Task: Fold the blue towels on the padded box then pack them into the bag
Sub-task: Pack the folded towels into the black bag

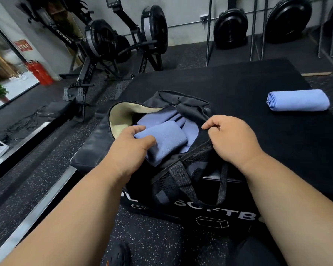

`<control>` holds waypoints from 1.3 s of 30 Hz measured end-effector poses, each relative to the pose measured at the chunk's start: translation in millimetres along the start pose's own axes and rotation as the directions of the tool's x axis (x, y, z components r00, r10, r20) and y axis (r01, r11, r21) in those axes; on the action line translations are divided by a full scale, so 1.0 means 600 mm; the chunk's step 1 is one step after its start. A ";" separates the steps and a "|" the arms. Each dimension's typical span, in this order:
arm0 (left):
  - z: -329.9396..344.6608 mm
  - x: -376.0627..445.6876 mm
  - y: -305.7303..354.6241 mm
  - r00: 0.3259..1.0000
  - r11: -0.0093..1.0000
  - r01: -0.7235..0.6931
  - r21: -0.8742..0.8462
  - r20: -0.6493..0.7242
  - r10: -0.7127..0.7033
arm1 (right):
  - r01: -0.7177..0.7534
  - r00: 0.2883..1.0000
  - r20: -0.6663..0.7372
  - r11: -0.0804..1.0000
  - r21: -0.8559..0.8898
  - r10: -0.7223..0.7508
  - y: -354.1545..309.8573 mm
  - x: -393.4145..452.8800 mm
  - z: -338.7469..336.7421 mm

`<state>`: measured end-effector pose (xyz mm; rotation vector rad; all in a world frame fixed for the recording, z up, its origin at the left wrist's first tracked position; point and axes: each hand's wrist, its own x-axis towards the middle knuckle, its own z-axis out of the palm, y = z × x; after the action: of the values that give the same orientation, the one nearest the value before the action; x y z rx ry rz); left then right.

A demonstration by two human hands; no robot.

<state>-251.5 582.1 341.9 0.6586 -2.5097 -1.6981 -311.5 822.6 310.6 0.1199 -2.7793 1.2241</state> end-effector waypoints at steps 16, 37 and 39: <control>0.070 0.036 0.007 0.985 0.916 0.100 -0.388 0.170 -0.036 | -0.084 0.993 -0.093 0.993 -0.081 0.076 0.010 0.001 -0.028; 0.154 0.082 0.022 0.989 0.874 0.147 -0.463 0.070 -0.129 | 0.026 0.997 0.074 1.000 0.004 -0.026 0.022 0.004 -0.033; 0.155 0.079 0.037 0.986 0.823 0.155 -0.547 0.130 -0.100 | 0.030 0.997 0.074 0.999 0.020 -0.031 0.022 0.005 -0.033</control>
<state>-326.3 653.4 314.8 0.7032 -1.8768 -2.4045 -314.8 846.0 314.3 0.2129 -2.8173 1.2647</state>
